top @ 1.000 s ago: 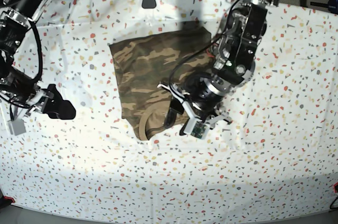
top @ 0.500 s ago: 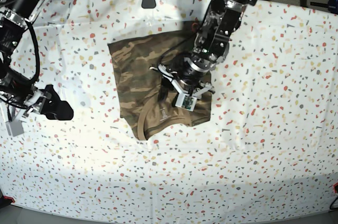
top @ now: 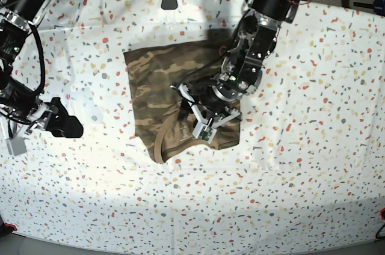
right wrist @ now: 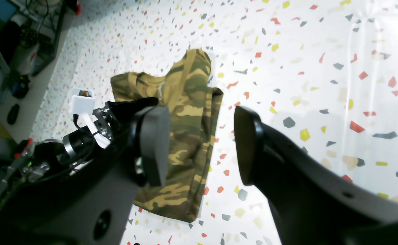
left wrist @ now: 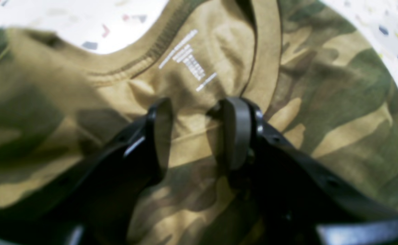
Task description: Fold the T-shirt properly
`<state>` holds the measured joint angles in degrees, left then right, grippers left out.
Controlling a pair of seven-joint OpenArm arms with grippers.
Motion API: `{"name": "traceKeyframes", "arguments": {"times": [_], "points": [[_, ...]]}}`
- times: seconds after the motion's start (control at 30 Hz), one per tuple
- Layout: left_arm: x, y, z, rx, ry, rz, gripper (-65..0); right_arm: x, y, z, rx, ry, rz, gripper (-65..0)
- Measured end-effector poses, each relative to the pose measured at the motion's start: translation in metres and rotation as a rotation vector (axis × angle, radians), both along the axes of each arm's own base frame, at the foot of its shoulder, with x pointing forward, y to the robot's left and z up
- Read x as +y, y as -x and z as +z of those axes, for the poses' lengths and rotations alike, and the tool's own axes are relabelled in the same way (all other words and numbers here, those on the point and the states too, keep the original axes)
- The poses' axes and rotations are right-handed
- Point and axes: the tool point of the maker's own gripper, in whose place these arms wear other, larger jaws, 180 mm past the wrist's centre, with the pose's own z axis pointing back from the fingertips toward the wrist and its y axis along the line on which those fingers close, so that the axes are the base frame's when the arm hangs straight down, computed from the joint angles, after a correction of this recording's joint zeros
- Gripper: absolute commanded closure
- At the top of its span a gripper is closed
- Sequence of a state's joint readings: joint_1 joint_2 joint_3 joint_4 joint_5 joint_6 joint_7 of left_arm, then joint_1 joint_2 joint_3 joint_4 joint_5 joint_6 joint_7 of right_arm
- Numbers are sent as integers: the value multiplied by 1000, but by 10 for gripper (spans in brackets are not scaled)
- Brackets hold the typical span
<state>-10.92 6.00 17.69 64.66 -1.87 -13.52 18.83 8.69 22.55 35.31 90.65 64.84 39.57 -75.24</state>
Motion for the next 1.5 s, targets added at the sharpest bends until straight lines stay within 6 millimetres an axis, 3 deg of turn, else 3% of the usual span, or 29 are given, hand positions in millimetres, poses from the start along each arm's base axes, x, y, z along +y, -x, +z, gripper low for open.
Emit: {"name": "traceKeyframes", "arguments": {"times": [0.07, 0.3, 0.47, 0.57, 0.63, 0.77, 1.0, 1.2, 1.33, 1.5], "points": [[2, -2, 13, -24, -8, 0, -239, 0, 0, 0, 1, 0, 0, -306], [3, -8, 88, -67, -19, -17, -239, 0, 0, -1, 4, 3, -1, -306], [-12, 22, 135, -56, -8, -186, -239, -2, 7, -8, 31, 13, 4, -305], [-8, 35, 154, -103, -5, -257, -239, -9, 18, -17, 70, 36, 3, -305], [10, 39, 146, -101, -48, -253, -239, -17, 30, -29, 115, 65, -1, -305], [53, 66, 103, 28, -191, -253, -239, -29, 61, -56, 230, 121, -2, -305], [102, 127, 89, 57, -348, -308, -239, -36, 121, -87, 386, 176, 18, -305], [155, 157, 91, 62, -521, -233, -239, -43, 173, -89, 462, 248, 19, -305], [192, 181, 75, 154, -618, -198, -239, -48, 206, -86, 507, 277, -1, -305], [219, 213, 59, 212, -731, -210, -239, -54, 248, -94, 612, 285, -19, -305]]}}
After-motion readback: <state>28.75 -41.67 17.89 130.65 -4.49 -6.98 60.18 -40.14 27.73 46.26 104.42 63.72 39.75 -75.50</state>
